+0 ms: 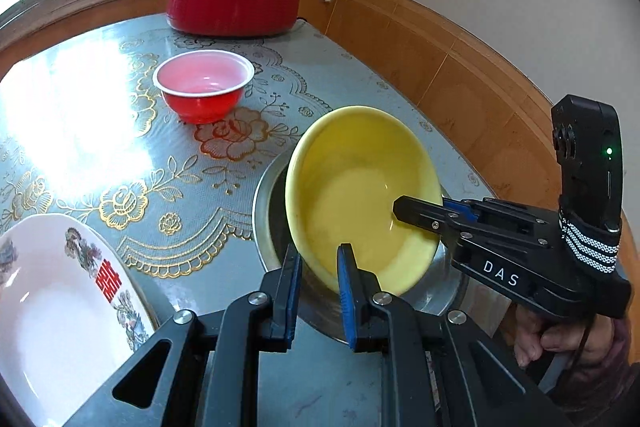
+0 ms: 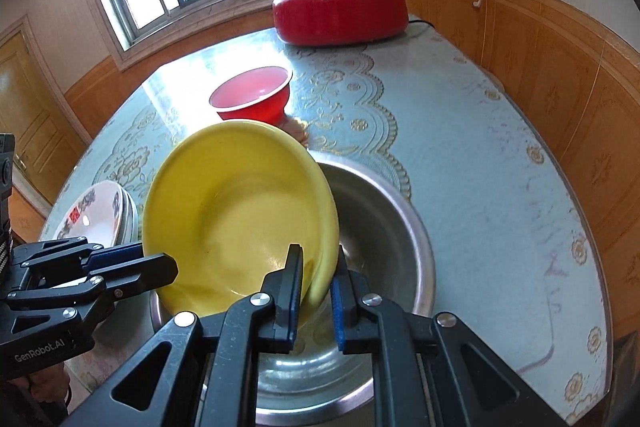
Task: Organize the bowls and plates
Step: 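Carry the yellow bowl and lower it into the steel basin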
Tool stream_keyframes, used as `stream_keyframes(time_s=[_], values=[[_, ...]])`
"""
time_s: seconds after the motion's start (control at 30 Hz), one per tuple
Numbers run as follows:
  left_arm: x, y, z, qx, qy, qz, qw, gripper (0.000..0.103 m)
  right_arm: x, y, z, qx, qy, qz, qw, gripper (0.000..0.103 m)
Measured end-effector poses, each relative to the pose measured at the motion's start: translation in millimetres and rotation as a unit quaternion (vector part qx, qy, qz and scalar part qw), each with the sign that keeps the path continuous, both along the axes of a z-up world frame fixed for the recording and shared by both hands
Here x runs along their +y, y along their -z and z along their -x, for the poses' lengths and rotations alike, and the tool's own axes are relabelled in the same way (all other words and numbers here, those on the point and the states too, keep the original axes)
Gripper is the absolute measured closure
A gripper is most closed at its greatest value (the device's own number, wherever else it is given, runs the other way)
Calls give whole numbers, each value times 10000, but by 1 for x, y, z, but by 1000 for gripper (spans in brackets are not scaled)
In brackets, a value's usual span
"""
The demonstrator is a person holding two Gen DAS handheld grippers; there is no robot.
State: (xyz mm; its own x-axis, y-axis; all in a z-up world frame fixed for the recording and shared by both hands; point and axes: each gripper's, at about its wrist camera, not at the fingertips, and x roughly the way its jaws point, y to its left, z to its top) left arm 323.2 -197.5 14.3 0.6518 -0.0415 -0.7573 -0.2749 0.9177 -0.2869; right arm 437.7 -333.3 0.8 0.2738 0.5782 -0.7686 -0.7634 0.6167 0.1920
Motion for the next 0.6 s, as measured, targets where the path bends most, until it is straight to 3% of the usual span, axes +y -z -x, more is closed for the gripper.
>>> stream_keyframes(time_s=[0.33, 0.6], values=[[-11, 5, -1, 126, 160, 27, 9998, 85, -7, 11, -1, 124, 153, 206, 9996, 91], [-13, 4, -6, 114, 139, -101, 9998, 74, -14, 11, -6, 100, 266, 229, 9993, 89]])
